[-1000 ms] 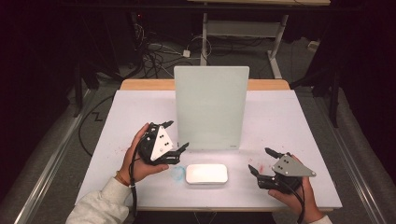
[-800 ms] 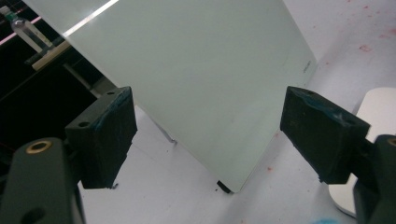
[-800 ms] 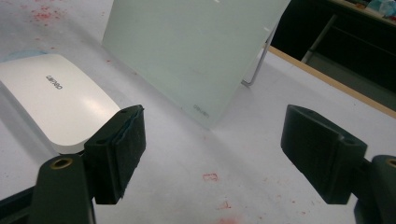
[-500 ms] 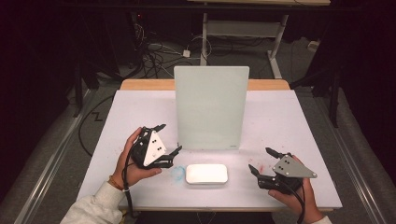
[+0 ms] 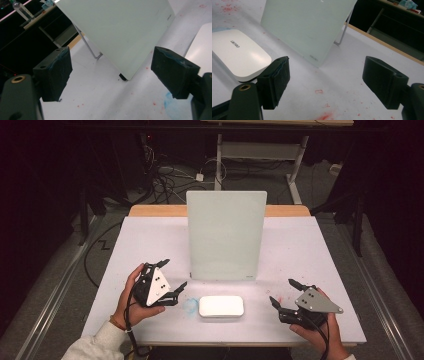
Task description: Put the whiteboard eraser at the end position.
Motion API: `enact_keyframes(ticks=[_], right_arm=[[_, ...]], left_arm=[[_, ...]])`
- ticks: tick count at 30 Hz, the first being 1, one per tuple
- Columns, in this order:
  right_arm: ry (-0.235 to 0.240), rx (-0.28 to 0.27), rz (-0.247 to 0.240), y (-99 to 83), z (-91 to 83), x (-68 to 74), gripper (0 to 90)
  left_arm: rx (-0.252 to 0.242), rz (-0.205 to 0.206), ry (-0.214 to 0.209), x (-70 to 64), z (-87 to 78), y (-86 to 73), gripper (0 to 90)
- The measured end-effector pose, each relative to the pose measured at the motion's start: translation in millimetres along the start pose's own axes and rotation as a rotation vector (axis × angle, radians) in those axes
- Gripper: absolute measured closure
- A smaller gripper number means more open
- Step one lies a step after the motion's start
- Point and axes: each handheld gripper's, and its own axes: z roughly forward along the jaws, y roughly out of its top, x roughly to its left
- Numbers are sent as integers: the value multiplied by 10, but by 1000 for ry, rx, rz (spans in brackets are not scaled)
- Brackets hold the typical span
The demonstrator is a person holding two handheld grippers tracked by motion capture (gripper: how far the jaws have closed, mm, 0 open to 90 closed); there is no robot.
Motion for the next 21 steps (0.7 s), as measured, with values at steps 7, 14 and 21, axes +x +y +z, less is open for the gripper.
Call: enact_keyframes(ticks=[7,14,21], right_arm=[[-15,2,4,-7,-15,-12,226],[-25,0,9,-13,-12,-29,225],[-32,5,17,-29,-6,-45,223]], left_arm=[[36,-19,5,-21,-31,-154,166],[53,-68,11,-15,-105,-351,166],[94,-97,-7,-10,-132,-550,166]])
